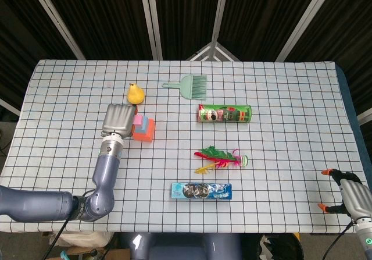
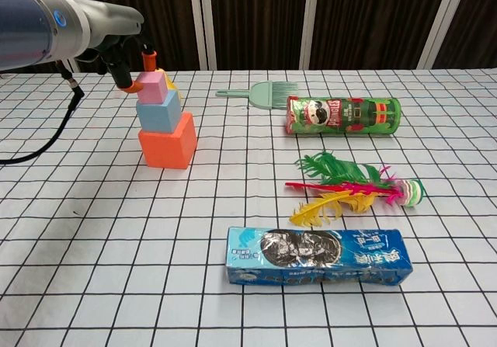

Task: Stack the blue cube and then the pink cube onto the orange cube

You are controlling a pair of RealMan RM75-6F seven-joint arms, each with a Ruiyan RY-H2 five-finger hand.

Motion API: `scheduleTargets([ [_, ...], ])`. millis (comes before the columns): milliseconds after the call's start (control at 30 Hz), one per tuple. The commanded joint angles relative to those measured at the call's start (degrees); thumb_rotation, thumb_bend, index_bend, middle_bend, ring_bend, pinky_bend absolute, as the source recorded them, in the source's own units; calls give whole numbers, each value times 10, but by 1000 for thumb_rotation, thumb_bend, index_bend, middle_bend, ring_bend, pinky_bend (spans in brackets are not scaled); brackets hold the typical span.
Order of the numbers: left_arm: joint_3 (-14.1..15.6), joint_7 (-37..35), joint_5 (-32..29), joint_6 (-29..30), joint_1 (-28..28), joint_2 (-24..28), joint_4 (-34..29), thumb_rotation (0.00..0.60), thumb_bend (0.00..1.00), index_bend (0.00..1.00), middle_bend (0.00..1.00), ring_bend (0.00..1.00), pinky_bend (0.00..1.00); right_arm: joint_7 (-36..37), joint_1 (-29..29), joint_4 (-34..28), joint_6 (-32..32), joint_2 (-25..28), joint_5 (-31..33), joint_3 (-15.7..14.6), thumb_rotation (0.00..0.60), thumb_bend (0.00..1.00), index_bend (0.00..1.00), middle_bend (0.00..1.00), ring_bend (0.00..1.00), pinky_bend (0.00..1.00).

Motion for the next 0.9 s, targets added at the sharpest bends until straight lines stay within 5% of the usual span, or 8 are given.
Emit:
scheduleTargets([
  [33, 0, 0, 0, 1, 0, 1, -1, 600, 405, 332, 840, 706, 836, -1, 0, 0, 0, 0, 1, 0, 600, 170, 251, 202, 194, 97],
  [500, -1, 22, -6, 31, -1, 40, -64, 600, 313, 253, 814, 682, 821, -4, 1, -2, 0, 0, 4, 1, 600, 170, 251, 203, 194, 97],
  [767, -21, -55, 70, 78, 61, 152, -241, 600, 338, 244, 748, 621, 804, -3, -3, -6, 10, 2, -3, 0, 600, 171, 251, 203, 194, 97],
  [900, 11, -112, 151, 100, 128, 221, -340, 600, 345, 248, 637, 516, 702, -2, -8, -11, 20, 6, -7, 0, 600, 170, 251, 203, 194, 97],
])
